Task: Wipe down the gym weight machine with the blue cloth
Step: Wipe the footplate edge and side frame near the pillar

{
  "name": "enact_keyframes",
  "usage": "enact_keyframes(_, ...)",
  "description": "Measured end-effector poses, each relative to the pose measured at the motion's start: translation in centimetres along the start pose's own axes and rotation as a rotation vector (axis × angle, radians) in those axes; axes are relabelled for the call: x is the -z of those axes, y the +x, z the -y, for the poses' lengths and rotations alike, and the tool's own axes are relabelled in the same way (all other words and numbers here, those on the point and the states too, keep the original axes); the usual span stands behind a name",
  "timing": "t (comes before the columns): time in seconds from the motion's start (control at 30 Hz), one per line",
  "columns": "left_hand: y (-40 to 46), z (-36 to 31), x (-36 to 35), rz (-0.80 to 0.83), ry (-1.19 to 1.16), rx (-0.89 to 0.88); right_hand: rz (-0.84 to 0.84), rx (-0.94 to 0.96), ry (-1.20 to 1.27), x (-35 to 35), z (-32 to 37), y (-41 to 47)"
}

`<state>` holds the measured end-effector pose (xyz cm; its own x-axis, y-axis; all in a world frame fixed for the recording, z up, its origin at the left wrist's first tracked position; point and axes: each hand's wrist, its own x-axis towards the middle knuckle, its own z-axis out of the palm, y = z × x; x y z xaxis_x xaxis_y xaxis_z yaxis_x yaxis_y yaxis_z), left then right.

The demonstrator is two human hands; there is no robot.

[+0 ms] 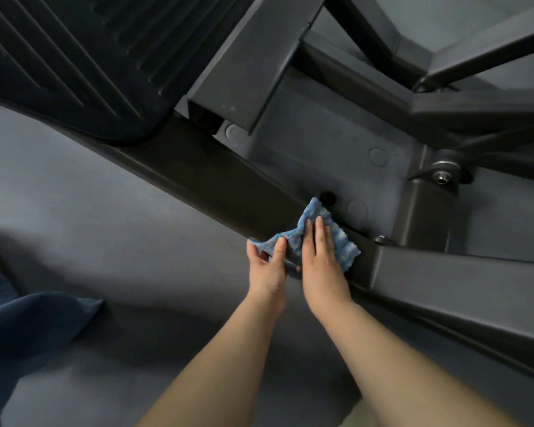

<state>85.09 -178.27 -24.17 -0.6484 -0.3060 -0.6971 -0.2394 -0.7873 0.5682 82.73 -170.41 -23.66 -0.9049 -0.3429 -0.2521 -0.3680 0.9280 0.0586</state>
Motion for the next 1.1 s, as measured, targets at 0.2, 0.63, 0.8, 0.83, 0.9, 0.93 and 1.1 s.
enact_keyframes(0.2, -0.6, 4.4, -3.0, -0.121, 0.019, 0.177, 0.138, -0.061, -0.112, -1.0, -5.0, -2.6)
enact_keyframes(0.63, -6.6, -1.1, -3.3, -0.034, 0.268, 0.225, 0.374, -0.466, 0.541, 6.7, -5.4, -4.6)
enact_keyframes(0.8, -10.2, -4.7, -4.5, 0.022, 0.582, 0.101, 0.270, -0.408, 0.651, 10.4, -5.2, -7.7)
enact_keyframes(0.83, -10.9, -5.5, -4.8, 0.051, 0.672, 0.059, 0.260, -0.405, 0.705, 11.3, -5.3, -8.1)
enact_keyframes(0.9, -11.9, -7.0, -5.6, 0.098, 0.854, -0.032, 0.236, -0.397, 0.838, 13.0, -5.6, -8.9)
enact_keyframes(0.93, -12.7, -8.0, -6.2, 0.113, 0.934, -0.082, 0.203, -0.383, 0.887, 13.7, -5.9, -9.3)
enact_keyframes(1.1, -15.0, -12.1, -9.5, 0.262, 1.368, -0.269, 0.033, -0.318, 0.939, 16.4, -6.8, -10.2)
